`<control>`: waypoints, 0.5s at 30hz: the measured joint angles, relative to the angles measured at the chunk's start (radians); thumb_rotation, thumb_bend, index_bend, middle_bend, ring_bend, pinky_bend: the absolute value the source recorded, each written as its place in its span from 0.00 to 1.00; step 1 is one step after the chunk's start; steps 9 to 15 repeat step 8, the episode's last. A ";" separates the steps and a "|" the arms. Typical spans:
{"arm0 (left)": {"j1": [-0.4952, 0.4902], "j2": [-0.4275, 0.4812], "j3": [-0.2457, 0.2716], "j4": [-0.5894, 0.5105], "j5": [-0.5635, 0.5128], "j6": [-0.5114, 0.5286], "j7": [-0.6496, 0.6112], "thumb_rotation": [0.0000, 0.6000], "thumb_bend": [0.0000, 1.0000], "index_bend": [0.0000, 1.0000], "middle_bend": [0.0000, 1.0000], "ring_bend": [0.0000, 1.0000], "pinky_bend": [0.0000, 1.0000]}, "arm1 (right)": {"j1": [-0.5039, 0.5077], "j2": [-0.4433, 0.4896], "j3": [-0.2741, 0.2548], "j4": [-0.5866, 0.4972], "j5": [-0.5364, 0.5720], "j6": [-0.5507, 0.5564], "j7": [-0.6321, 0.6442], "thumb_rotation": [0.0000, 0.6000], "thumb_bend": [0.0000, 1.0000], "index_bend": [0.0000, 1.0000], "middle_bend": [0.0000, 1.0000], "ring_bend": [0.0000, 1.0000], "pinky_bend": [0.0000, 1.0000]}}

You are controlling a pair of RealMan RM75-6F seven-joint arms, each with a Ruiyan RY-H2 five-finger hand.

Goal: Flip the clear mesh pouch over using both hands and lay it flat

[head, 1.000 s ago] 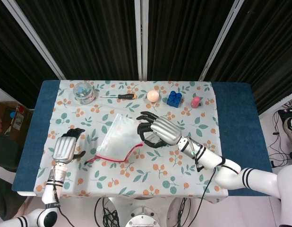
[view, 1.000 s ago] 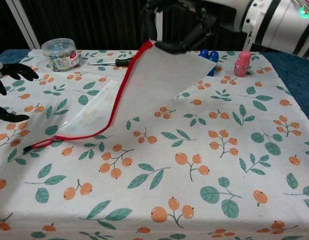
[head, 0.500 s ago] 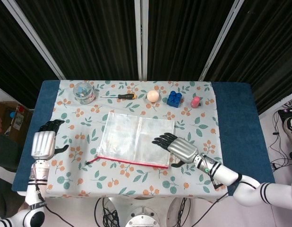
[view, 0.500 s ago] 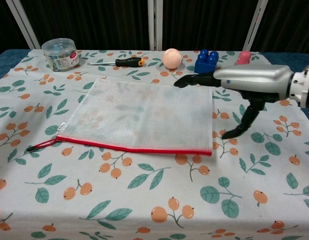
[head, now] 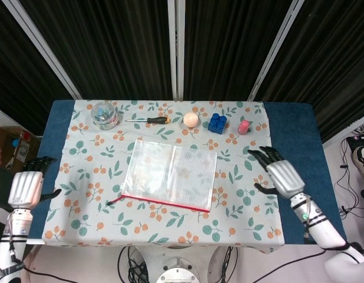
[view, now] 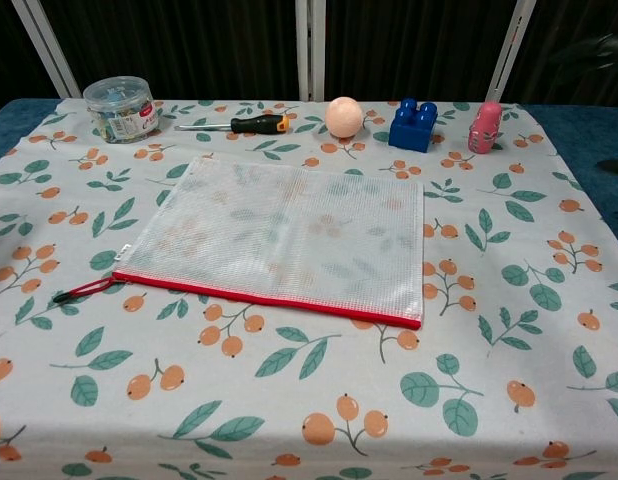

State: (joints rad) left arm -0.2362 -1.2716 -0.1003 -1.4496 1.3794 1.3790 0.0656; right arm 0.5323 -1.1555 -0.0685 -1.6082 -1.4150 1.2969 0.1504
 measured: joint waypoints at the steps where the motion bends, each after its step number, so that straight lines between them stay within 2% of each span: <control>1: 0.014 0.007 0.010 0.001 0.010 0.019 -0.002 1.00 0.09 0.23 0.21 0.18 0.20 | -0.030 0.006 0.002 0.000 0.001 0.040 -0.006 1.00 0.21 0.10 0.14 0.00 0.01; 5: 0.067 0.028 0.037 -0.019 0.033 0.089 0.009 1.00 0.09 0.23 0.21 0.18 0.20 | -0.171 0.038 -0.003 -0.003 -0.008 0.193 -0.009 1.00 0.21 0.10 0.13 0.00 0.01; 8: 0.110 0.044 0.063 -0.058 0.059 0.142 0.025 1.00 0.09 0.23 0.21 0.18 0.20 | -0.252 0.051 -0.016 0.002 -0.031 0.266 0.004 1.00 0.21 0.10 0.13 0.00 0.01; 15: 0.110 0.044 0.063 -0.058 0.059 0.142 0.025 1.00 0.09 0.23 0.21 0.18 0.20 | -0.252 0.051 -0.016 0.002 -0.031 0.266 0.004 1.00 0.21 0.10 0.13 0.00 0.01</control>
